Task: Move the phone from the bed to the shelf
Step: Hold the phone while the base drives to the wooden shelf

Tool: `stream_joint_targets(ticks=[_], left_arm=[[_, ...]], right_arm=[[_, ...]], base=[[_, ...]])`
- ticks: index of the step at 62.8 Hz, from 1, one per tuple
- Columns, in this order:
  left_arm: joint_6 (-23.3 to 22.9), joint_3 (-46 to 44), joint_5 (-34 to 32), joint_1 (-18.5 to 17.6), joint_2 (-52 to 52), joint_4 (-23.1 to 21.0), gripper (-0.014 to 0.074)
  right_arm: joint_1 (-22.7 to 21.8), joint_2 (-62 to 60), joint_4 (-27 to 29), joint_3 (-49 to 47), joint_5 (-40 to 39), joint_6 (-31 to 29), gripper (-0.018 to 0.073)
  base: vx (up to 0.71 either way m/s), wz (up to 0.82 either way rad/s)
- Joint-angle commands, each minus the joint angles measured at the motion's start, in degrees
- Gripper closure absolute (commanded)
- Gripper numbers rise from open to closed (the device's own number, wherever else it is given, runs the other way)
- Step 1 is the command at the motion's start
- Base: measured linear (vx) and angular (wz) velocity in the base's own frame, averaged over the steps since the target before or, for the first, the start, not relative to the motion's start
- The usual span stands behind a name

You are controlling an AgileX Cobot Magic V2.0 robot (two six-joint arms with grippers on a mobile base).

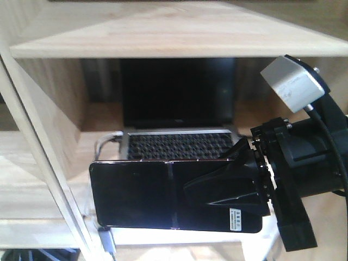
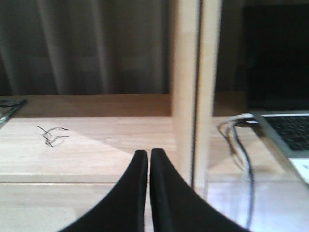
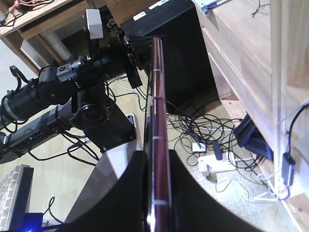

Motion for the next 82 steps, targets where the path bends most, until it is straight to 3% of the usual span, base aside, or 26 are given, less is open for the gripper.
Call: stream_joint_targets(ticks=[1,82], left_arm=[[0.0,0.4,-4.2,-0.1,-0.4,-0.5,0.0595],[0.0,0.4,-4.2,-0.1,-0.4,-0.5,0.0595]], right_arm=[[0.0,-1.1,5.2,-1.5,3.4,-0.4,0.0561],[0.0,-1.1,5.2,-1.5,3.4,-0.4,0.0561]], base=[[0.20,0.21],[0.08,0.00]])
